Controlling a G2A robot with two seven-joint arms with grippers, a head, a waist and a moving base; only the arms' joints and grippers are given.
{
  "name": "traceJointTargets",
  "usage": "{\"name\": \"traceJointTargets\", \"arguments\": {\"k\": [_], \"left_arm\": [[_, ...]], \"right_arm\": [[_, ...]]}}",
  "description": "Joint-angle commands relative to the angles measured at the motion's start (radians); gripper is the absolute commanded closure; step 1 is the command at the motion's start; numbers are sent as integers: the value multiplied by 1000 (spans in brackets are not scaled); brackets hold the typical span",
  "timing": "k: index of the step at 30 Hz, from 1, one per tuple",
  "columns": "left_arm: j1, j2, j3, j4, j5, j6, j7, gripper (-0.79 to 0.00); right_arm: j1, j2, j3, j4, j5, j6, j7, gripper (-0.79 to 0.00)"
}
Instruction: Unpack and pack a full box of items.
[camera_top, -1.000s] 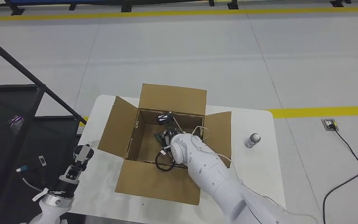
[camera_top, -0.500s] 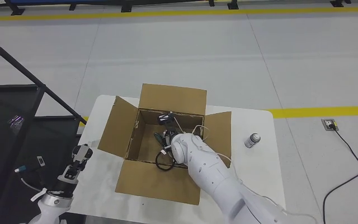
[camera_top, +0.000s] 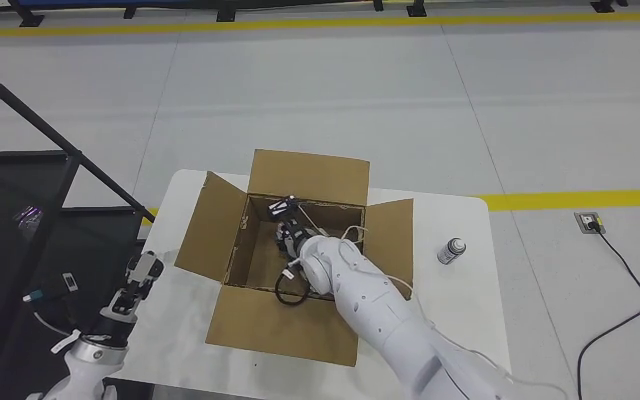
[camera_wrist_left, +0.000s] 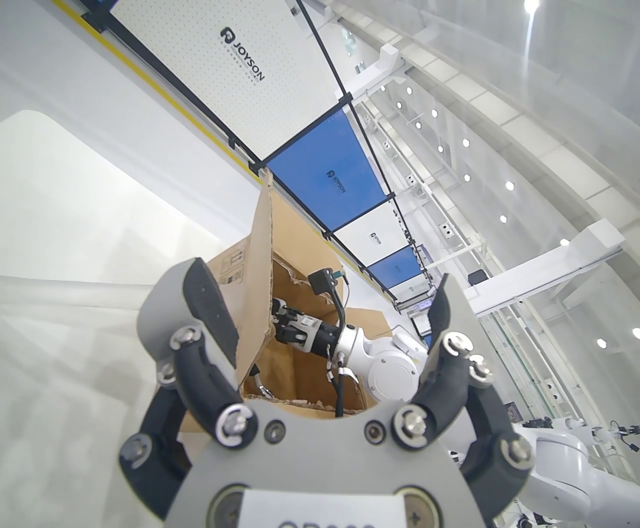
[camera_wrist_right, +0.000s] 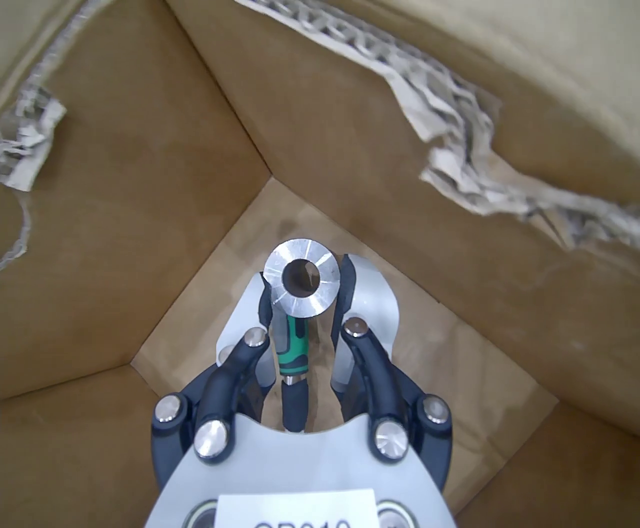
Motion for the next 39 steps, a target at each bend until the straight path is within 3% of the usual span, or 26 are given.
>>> {"name": "traceJointTargets", "arguments": {"k": [1, 8, 15, 22, 26, 33, 39], "left_arm": [[-4, 0, 4, 0, 0, 0, -2, -785], [-11, 1, 13, 7, 3, -1, -1, -785], [-18, 2, 14, 20, -7, -3, -1, -785], [-25, 4, 16, 28, -17, -7, -5, -785], [-29, 5, 20, 31, -28, -14, -13, -785], [-51, 7, 32, 44, -43, -19, -36, -785], [-75, 10, 48, 56, -45, -26, -56, -785]], "right_arm": [[-13, 11, 4, -33, -15, -11, -6, 0], [-82, 75, 44, -222, -94, 17, 19, 0], [-224, 170, 145, -580, -237, 112, 145, 0], [-471, 265, 308, -1067, -450, 164, 337, 0], [-637, 300, 405, -1331, -559, 208, 385, 0], [-924, 337, 543, -1721, -672, 252, 353, 0], [-1102, 350, 624, -1910, -711, 299, 305, 0]]}}
